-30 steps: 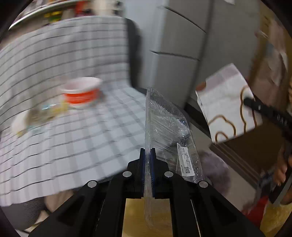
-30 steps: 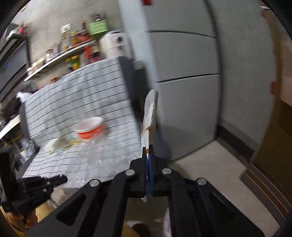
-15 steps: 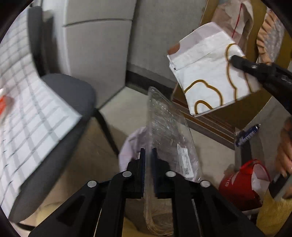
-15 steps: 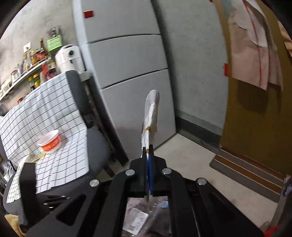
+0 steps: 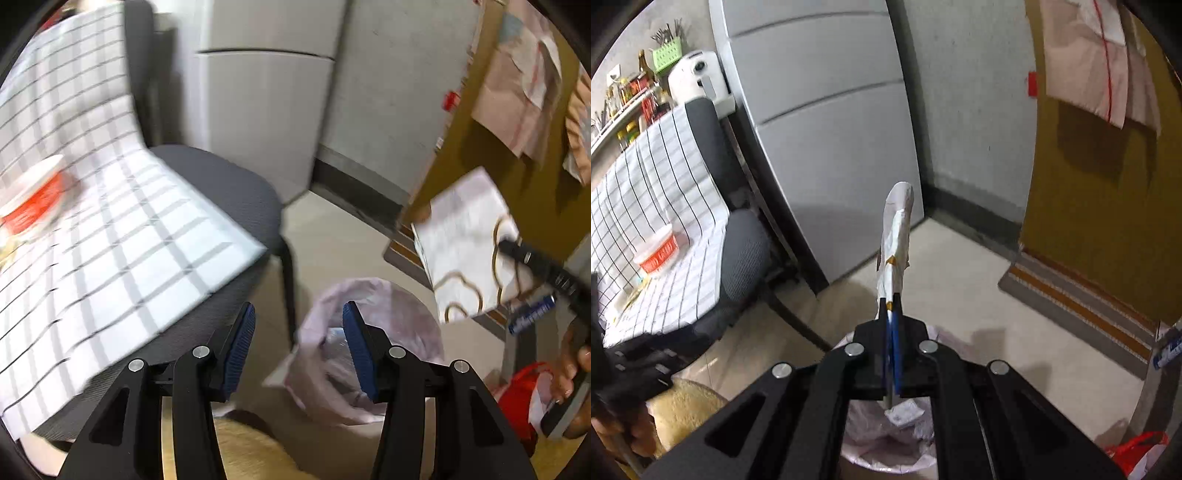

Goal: Collect trash
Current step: 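Carry the paper and clear tray over the pink bin and release both, then move both open grippers back toward the chair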

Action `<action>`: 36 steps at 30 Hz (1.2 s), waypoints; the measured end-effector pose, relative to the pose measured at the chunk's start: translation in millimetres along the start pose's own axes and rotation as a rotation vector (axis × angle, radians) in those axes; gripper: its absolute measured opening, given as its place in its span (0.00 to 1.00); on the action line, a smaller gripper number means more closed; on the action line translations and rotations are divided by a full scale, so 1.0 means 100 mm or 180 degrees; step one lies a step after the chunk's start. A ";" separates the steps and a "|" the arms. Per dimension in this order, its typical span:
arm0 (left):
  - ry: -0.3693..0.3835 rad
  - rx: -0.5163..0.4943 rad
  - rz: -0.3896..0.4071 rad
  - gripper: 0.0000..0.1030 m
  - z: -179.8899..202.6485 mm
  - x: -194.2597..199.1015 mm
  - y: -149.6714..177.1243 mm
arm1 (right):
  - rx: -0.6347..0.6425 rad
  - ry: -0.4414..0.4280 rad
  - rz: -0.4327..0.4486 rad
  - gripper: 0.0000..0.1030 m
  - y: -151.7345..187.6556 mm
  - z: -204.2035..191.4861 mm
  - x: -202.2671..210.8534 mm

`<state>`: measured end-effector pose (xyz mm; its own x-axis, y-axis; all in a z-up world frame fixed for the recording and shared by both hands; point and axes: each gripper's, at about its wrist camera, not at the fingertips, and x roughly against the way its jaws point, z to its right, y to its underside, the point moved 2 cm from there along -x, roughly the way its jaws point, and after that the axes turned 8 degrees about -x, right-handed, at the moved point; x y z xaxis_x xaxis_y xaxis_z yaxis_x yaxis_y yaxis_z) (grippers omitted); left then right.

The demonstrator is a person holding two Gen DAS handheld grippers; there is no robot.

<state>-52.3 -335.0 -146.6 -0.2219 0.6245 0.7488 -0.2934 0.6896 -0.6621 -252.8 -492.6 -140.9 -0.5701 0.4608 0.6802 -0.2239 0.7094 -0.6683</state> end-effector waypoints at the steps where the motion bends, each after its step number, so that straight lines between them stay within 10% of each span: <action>1: -0.0037 0.0034 0.0017 0.49 -0.06 0.05 -0.01 | -0.0038 -0.0024 -0.0052 0.02 0.03 0.02 -0.05; 7: -0.0262 0.0238 0.0154 0.49 -0.36 0.39 0.06 | -0.0352 0.0110 -0.0525 0.06 0.21 0.16 -0.43; 10: -0.0333 0.0346 0.0216 0.49 -0.51 0.54 0.11 | -0.0260 0.0360 -0.0437 0.29 0.21 0.11 -0.37; 15: -0.0470 0.0443 0.0294 0.49 -0.70 0.73 0.20 | 0.0044 0.0427 -0.0119 0.31 0.10 -0.16 -0.10; 36: -0.1546 0.1489 0.0049 0.58 -2.19 1.56 1.20 | 0.1415 -0.1458 -0.0548 0.40 0.35 -2.99 -0.08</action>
<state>81.6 -74.4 -115.5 -0.5900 0.3219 0.7405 -0.6344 0.3824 -0.6718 -19.6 -312.1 -79.3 -0.7537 0.0173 0.6570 -0.5910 0.4196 -0.6889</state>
